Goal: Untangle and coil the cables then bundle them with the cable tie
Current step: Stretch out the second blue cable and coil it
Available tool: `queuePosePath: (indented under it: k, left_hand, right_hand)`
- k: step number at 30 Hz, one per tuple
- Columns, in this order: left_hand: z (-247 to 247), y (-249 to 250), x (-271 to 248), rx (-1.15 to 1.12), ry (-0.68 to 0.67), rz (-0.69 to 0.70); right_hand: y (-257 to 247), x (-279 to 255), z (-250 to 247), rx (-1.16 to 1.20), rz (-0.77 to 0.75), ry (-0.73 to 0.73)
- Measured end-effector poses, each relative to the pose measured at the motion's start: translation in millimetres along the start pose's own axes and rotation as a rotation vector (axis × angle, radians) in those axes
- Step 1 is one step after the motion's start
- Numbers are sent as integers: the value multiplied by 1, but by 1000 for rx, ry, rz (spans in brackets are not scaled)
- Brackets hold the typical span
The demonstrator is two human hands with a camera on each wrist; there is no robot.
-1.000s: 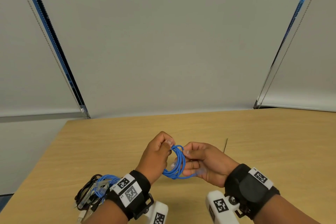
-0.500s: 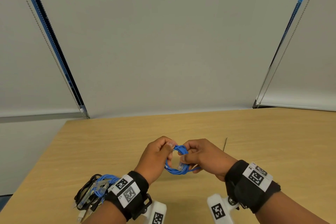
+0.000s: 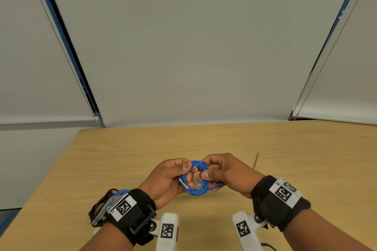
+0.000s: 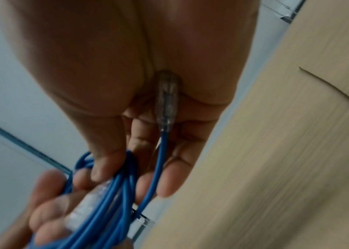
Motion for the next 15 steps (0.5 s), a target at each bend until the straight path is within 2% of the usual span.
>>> queuePosePath:
  k: [3,8,10,12,13,15]
  left_hand:
    - [-5,-5,-5,-70,39,12]
    - [-17,-17,-25,-66,87,-13]
    - [-22,-26,-39,-77,99,-23]
    - [-28,-34,-56,-86,115,-27]
    - [-35,-38,-68,-98,139,-24]
    - [-50,-46,-95,-130,209,-15]
  right_hand:
    - [2,11,6,-86,-17,79]
    - [4,23,21,-183,-36,116]
    - [7,29,31,-225,-33,83]
    - [9,36,47,-219,-27,-16]
    - [10,40,55,-174,-24,-57]
    - [12,50,61,-21,-11,-42]
Point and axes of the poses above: each hand's wrist, its own x-axis towards the middle knuckle, its own z-axis out of the palm, y = z × x, the point moved 8 cm from there along x, towards the middle knuckle, and after that the axes turned 9 degrees about -y, right-handed, at the moved point
